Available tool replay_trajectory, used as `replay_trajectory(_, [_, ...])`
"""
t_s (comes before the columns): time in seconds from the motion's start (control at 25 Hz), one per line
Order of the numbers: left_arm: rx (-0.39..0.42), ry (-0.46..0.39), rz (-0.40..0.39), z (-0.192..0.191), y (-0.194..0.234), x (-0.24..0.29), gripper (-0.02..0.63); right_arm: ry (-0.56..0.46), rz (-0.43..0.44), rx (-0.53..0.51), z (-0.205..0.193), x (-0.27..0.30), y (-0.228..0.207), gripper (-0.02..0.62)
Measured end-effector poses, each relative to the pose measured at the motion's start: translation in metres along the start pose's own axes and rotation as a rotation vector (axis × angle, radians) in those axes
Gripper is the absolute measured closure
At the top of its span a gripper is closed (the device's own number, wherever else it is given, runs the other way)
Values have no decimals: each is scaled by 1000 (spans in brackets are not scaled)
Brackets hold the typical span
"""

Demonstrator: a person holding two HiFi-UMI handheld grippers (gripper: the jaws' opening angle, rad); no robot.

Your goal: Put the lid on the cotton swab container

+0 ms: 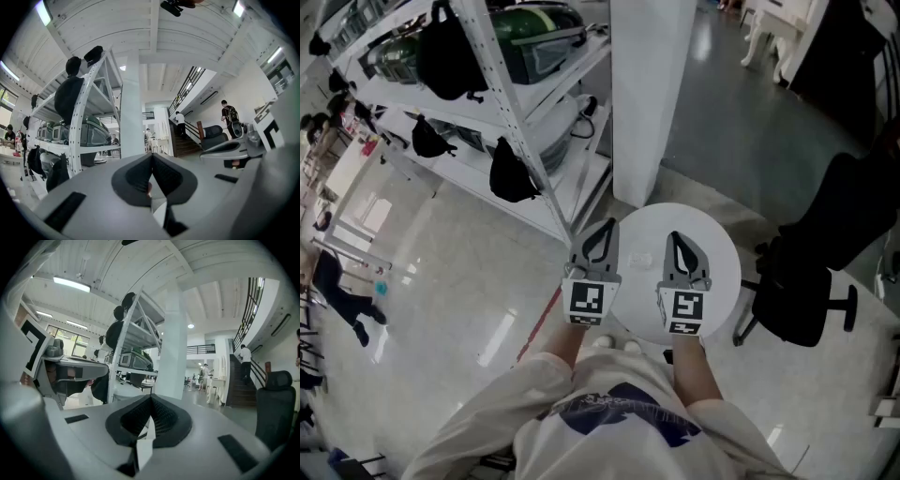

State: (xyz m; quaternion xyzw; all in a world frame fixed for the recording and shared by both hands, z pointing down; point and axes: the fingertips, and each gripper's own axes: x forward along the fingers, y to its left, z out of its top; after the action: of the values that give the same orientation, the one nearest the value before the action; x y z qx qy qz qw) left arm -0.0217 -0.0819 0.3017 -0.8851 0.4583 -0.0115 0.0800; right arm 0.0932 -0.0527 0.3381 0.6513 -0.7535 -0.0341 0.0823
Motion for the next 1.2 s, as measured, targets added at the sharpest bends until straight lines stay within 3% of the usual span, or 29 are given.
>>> replay_trajectory(0.48, [0, 9, 3, -6, 3, 2, 607, 22, -1, -11, -8, 2, -1, 590])
replay_trajectory(0.84, [-1, 60, -12, -21, 28, 2, 606, -68, -73, 202, -6, -12, -56, 586])
replay_trajectory(1.04, [30, 176, -109, -59, 31, 4, 568, -63, -112, 287, -26, -23, -94, 567])
replay_trajectory(1.2, [91, 314, -265, -105, 13, 1, 467, -32, -118, 358, -49, -29, -112, 472])
